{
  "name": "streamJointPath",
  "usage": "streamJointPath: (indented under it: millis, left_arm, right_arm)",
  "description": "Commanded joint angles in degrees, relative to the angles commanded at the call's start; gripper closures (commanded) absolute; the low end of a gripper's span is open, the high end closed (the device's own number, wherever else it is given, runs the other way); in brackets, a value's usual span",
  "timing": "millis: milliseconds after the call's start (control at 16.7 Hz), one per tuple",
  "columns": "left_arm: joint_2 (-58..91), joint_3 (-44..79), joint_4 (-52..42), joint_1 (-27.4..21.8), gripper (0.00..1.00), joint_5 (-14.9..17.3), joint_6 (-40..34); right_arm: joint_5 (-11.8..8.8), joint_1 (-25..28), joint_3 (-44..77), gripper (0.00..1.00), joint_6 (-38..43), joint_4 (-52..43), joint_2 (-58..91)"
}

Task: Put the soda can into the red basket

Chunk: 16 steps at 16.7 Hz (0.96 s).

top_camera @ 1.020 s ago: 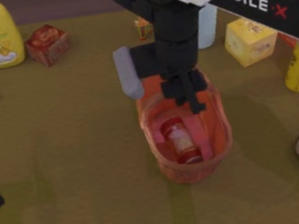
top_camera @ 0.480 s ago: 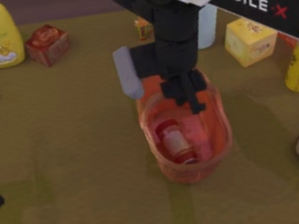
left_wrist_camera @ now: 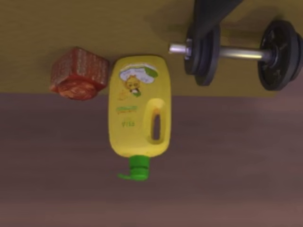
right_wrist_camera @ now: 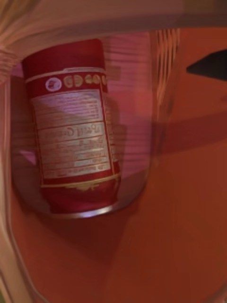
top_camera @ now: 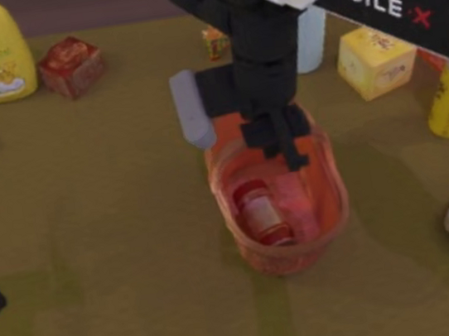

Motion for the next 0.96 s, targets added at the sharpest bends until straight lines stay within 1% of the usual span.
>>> streamJointPath:
  millis: [480, 600, 840, 960]
  left_arm:
    - [0.00, 0.00, 0.00, 0.00, 0.00, 0.00, 0.00]
    - [0.00, 0.00, 0.00, 0.00, 0.00, 0.00, 0.00]
    - [0.00, 0.00, 0.00, 0.00, 0.00, 0.00, 0.00]
    - [0.00, 0.00, 0.00, 0.00, 0.00, 0.00, 0.00]
  right_arm:
    - [0.02, -0.08, 0.26, 1.00, -0.08, -0.21, 0.07]
    - [0.01, -0.38, 2.49, 1.00, -0.56, -2.44, 0.20]
    - [0.01, -1.37, 10.06, 1.00, -1.84, -10.29, -0.07]
    - [0.01, -1.60, 11.19, 1.00, -2.06, -11.42, -0.26]
